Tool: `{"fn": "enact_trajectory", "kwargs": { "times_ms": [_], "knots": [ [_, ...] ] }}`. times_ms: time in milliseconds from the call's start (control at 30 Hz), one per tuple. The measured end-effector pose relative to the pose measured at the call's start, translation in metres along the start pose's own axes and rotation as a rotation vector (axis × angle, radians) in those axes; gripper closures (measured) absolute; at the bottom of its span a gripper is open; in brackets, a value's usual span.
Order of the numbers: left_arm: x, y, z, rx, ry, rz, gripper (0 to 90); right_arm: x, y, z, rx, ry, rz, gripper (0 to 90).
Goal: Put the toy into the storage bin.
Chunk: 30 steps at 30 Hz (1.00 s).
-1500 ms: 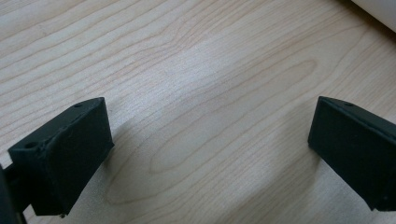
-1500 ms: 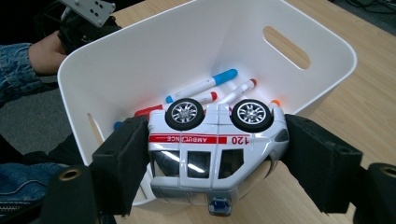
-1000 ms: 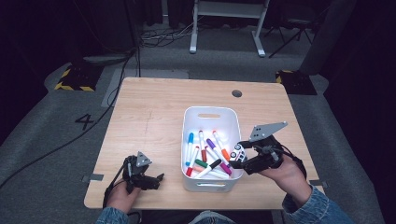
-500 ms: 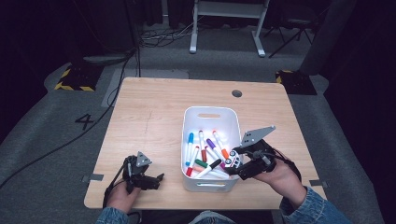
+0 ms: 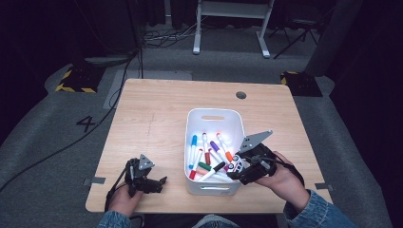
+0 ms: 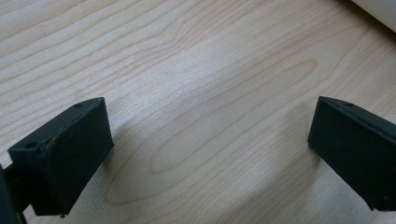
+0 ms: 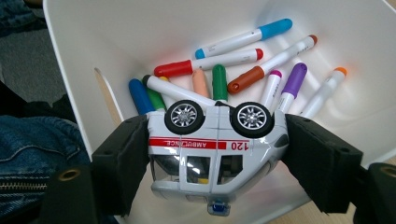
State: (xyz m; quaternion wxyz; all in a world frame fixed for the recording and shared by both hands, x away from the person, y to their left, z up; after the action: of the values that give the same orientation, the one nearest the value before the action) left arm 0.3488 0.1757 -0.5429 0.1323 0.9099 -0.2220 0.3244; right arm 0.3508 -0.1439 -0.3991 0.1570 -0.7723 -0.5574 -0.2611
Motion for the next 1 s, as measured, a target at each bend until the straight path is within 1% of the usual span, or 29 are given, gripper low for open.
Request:
{"fn": "enact_trajectory", "kwargs": {
  "times_ms": [100, 133, 167, 267, 300, 333, 400, 500, 533, 567, 600, 633, 733, 867, 900, 933, 967, 1000],
  "knots": [
    [0.0, 0.0, 0.0, 0.0, 0.0, 0.0, 0.0, 0.001, -0.001, 0.003, -0.003, -0.036, -0.016, 24.8],
    [0.0, 0.0, 0.0, 0.0, 0.0, 0.0, 0.0, 0.001, -0.002, 0.005, 0.002, -0.039, -0.014, 24.8],
    [0.0, 0.0, 0.0, 0.0, 0.0, 0.0, 0.0, 0.002, -0.002, 0.006, -0.005, -0.042, -0.026, 24.8],
    [0.0, 0.0, 0.0, 0.0, 0.0, 0.0, 0.0, 0.002, -0.001, 0.01, 0.002, -0.056, -0.041, 24.7],
    [0.0, 0.0, 0.0, 0.0, 0.0, 0.0, 0.0, 0.002, -0.002, 0.01, 0.003, -0.068, -0.032, 24.7],
    [0.0, 0.0, 0.0, 0.0, 0.0, 0.0, 0.0, 0.002, -0.001, 0.012, 0.006, -0.06, -0.057, 24.7],
    [0.0, 0.0, 0.0, 0.0, 0.0, 0.0, 0.0, 0.002, -0.001, 0.013, 0.009, -0.072, -0.064, 24.5],
    [0.0, 0.0, 0.0, -0.001, 0.0, 0.0, 0.0, 0.002, 0.0, 0.014, 0.019, -0.072, -0.06, 23.2],
    [0.0, 0.0, 0.0, 0.0, 0.0, 0.0, 0.0, 0.002, 0.0, 0.014, 0.02, -0.061, -0.061, 20.9],
    [0.0, 0.0, 0.0, 0.0, 0.0, 0.0, 0.0, 0.003, 0.0, 0.013, 0.011, -0.055, -0.064, 19.2],
    [0.0, 0.0, 0.0, -0.001, 0.0, 0.0, 0.0, 0.002, -0.001, 0.012, 0.004, -0.061, -0.054, 17.8],
    [0.0, 0.0, 0.0, 0.0, 0.0, 0.0, 0.0, 0.002, -0.001, 0.01, 0.002, -0.058, -0.056, 17.2],
    [0.0, 0.0, 0.0, -0.001, 0.0, 0.0, 0.0, 0.002, 0.0, 0.005, 0.004, -0.027, -0.04, 15.5],
    [0.0, 0.0, 0.0, -0.001, 0.0, 0.0, 0.0, 0.001, 0.007, -0.006, -0.014, 0.028, -0.017, 14.9],
    [0.0, 0.0, 0.0, -0.001, -0.002, -0.004, 0.0, 0.0, 0.009, -0.009, -0.016, 0.044, -0.008, 14.9],
    [0.0, 0.0, 0.0, -0.001, 0.0, 0.0, 0.0, 0.0, 0.011, -0.013, -0.015, 0.062, 0.01, 14.5],
    [0.0, 0.0, 0.0, -0.001, -0.001, -0.002, 0.0, 0.0, 0.013, -0.015, -0.016, 0.072, 0.012, 14.3],
    [0.0, 0.0, 0.0, -0.001, 0.0, 0.0, 0.0, -0.001, 0.014, -0.018, -0.029, 0.076, 0.02, 14.3]
  ]
}}
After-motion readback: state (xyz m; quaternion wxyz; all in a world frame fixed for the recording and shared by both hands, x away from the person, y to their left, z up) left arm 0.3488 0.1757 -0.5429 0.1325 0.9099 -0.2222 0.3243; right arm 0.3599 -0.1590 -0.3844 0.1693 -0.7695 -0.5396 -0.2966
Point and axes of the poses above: each handheld gripper's, and its own axes: z roughly forward along the jaws, x roughly out of its top, y roughly to its right, the point moved 5 cm from there along z, roughly forward along the jaws, and after that the axes turned 7 degrees about -z, right-handed, at the moved point
